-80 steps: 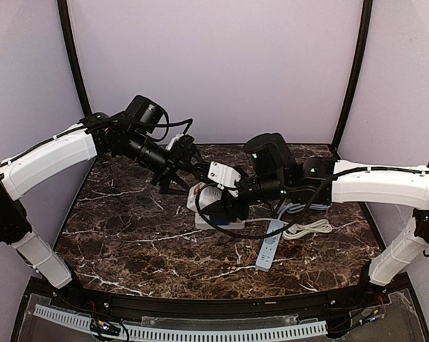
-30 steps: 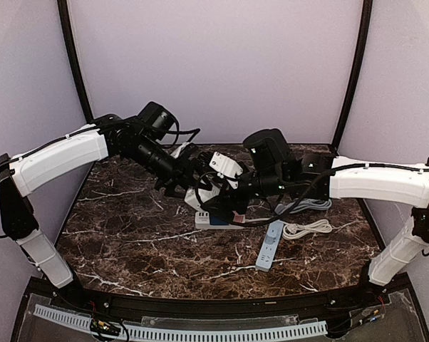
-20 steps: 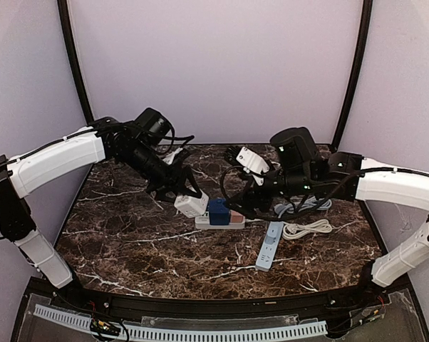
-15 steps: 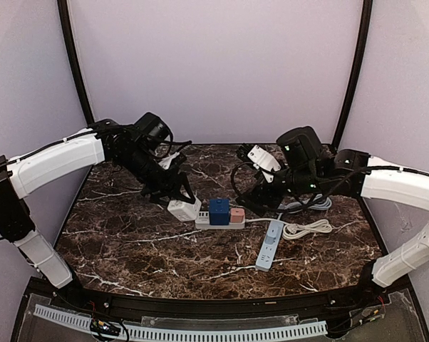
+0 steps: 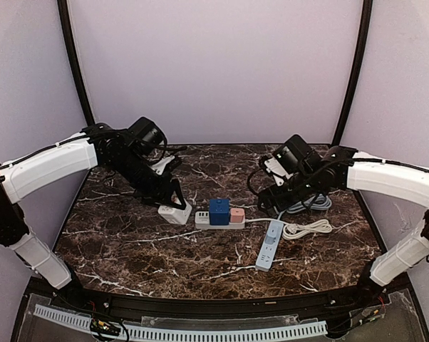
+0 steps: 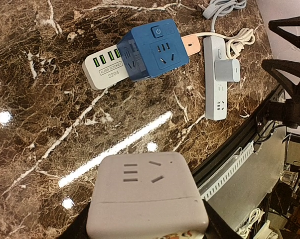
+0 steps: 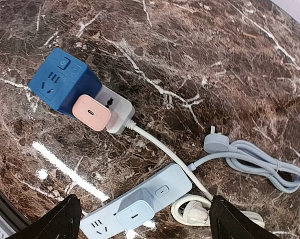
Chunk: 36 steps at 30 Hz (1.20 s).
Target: Insert the plug
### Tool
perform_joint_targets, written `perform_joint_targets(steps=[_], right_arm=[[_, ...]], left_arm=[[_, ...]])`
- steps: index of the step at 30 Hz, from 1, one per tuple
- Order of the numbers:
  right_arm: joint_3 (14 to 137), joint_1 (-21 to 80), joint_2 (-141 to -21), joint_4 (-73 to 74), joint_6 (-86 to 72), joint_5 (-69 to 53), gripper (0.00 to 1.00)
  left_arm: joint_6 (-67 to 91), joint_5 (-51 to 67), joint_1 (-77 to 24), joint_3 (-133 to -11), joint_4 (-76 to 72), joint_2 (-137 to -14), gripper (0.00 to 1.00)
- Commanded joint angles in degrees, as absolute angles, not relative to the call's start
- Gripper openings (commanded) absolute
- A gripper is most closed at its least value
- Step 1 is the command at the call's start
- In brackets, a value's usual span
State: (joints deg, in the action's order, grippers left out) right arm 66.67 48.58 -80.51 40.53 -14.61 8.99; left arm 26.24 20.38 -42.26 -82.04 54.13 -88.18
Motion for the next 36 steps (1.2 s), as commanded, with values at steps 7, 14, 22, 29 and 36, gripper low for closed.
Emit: perform_joint_targets(steps=[7,14,22,29,36], right_arm=[[63.76,47.12,-83.03,43.18,-26.15,5.63,0.88],[64.61,47.12,-85.53,42.67,-15.01,4.18,0.85],[67.54,47.20,-90.96,46.69,-0.52,-1.97,0.79],[66.52,47.20,-89.63,49.75,10.24,-7.23,0.80],[63.74,47.02,-89.49,47.73,20.50,-4.89,0.81]], left_arm=[[21.38,19.60,-42.10,-83.47,55.65,-87.95,0.16],[19.79,19.55,-42.05,-85.05,56.42,-88.99,0.16],[19.26,19.31,-42.17,-86.93,57.68,-89.34,0.16],[19.38,18.86,-42.12,-86.72,58.17,-88.29,0.16],[19.34,19.06,-42.16,-87.88,59.20,-88.12,0.15]])
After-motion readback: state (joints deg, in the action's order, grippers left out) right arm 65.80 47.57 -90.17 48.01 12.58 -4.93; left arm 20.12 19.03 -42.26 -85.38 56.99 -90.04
